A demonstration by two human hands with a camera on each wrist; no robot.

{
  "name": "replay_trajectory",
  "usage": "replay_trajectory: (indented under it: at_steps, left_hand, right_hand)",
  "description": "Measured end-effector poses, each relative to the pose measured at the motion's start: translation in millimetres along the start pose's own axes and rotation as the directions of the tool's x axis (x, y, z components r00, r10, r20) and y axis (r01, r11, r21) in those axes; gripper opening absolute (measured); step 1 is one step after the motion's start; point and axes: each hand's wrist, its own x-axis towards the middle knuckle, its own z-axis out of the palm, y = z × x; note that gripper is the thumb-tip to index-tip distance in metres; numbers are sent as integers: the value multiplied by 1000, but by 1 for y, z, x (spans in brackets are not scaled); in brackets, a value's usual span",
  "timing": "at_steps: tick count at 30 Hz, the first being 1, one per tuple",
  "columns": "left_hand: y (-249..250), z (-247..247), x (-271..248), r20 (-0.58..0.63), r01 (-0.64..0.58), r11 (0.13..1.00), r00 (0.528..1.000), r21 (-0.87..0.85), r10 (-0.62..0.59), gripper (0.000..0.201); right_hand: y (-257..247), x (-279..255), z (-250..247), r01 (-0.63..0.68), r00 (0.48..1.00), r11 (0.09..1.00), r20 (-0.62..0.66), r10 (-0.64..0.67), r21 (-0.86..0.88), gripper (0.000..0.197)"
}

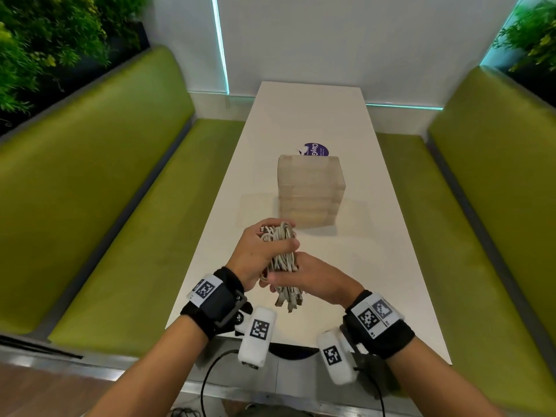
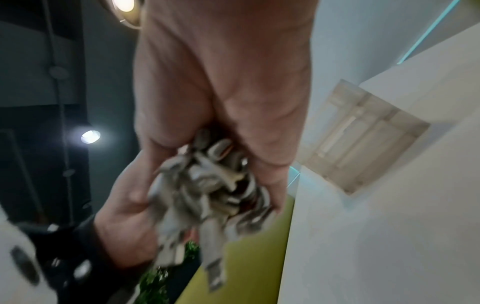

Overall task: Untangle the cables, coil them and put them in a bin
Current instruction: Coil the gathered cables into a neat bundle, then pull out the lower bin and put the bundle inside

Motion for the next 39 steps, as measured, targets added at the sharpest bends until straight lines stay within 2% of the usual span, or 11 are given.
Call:
replay_trajectory:
  at_steps: [2, 9, 12, 14, 16, 19, 23, 27, 29, 33, 39]
  left_hand:
    - [2, -2, 1, 29, 11, 1000, 1000, 18, -12, 27]
    - [3, -10, 12, 40, -31, 995, 999, 94, 27, 28]
    - [4, -16, 24, -40, -80, 981, 995, 175, 88, 28]
    - [4, -25, 35, -106, -87, 970, 988, 228, 113, 29]
    - [7, -39, 44, -166, -72, 964, 979, 255, 117, 28]
    - [10, -57, 54, -226, -57, 962, 967, 267, 121, 26]
    - [11, -66, 62, -269, -45, 953, 954, 301, 130, 26]
    - [10, -72, 65, -274, -38, 944, 953, 327, 133, 25]
    - [9, -73, 67, -265, -34, 937, 955, 347, 132, 25]
    - [5, -72, 73, -243, -6, 918, 963, 398, 112, 25]
    - [-7, -64, 66, -182, 70, 890, 983, 450, 15, 23]
  right_hand:
    - [2, -1, -4, 22, 997, 998, 74, -26, 52, 23]
    - [11, 20, -8, 18, 999, 1000, 49, -18, -14, 25]
    - [6, 40, -21, -29, 988, 973, 140, 63, -229, 34]
    - [1, 58, -44, -67, 967, 868, 181, 177, -491, 54]
    - [-4, 77, -72, -161, 978, 788, 13, 210, -594, 70]
    - [-11, 107, -106, -237, 928, 754, -371, -9, -612, 70]
    - [0, 144, -120, -356, 907, 609, -419, 42, -709, 68]
    - [11, 137, -106, -332, 824, 675, -551, -133, -659, 57]
    - [13, 120, -97, -311, 802, 658, -561, -206, -686, 47]
    - [27, 78, -92, -190, 862, 687, -454, -225, -702, 33]
    - [49, 21, -98, -54, 912, 831, -366, -184, -553, 51]
